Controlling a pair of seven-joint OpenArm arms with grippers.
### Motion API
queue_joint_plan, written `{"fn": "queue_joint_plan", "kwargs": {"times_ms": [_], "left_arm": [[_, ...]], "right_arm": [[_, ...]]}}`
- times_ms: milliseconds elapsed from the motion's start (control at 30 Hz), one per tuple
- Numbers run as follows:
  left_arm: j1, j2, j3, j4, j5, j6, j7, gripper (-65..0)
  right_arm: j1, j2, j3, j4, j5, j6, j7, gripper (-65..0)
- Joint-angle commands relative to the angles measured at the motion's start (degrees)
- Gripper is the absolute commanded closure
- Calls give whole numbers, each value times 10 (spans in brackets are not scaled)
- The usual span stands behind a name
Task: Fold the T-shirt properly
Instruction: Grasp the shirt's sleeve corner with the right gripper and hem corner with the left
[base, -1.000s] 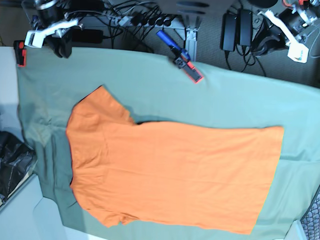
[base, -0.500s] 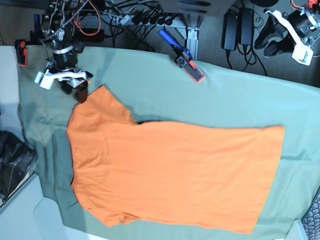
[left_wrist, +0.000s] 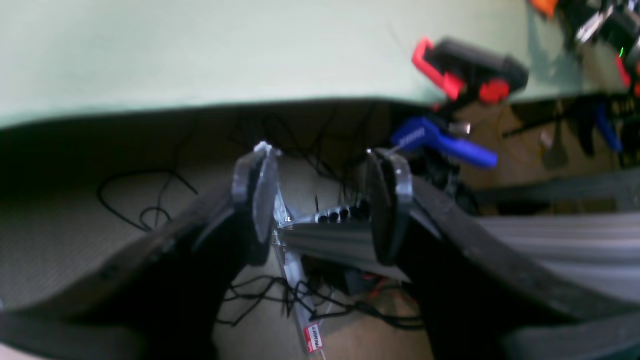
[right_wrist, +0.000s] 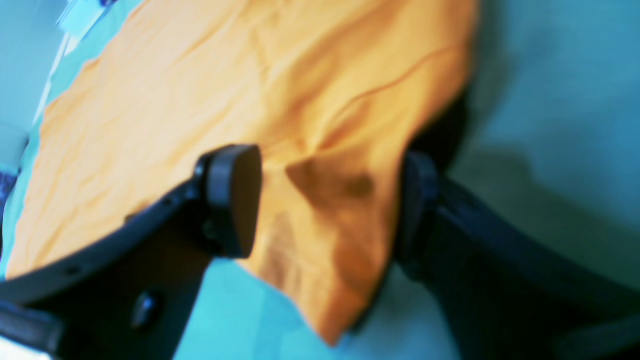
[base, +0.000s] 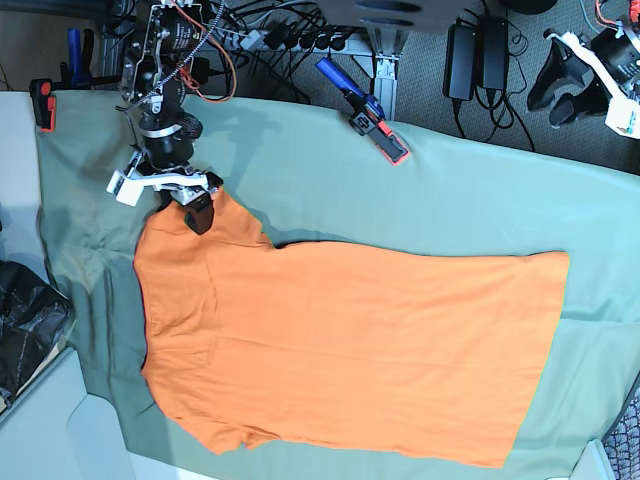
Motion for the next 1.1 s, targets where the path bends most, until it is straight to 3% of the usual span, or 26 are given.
{"fn": "queue_joint_plan", "kwargs": {"times_ms": [0,200,300,600,1067], "left_arm": [[5,-4,-4,9,-8,9,-14,-332],[-41,-12,-4,9,-7,19,-14,-332],[-79,-24,-4,9,2,45,-14,-332],[-226,-43,33,-97,21,70,-14,-332],[-440,-43,56,-332,40,70,-15,-333]], "right_arm": [[0,-2,-4,4,-1,5,-22,-388],[0,-4,-3,5,-5,5,-21,-385],[-2,-4,-3,5,-9,5,-21,-373],[-2,-3,-2,5,-35,5,-12,0],[-2,-3,-2,5,-60,5,-10,0]]}}
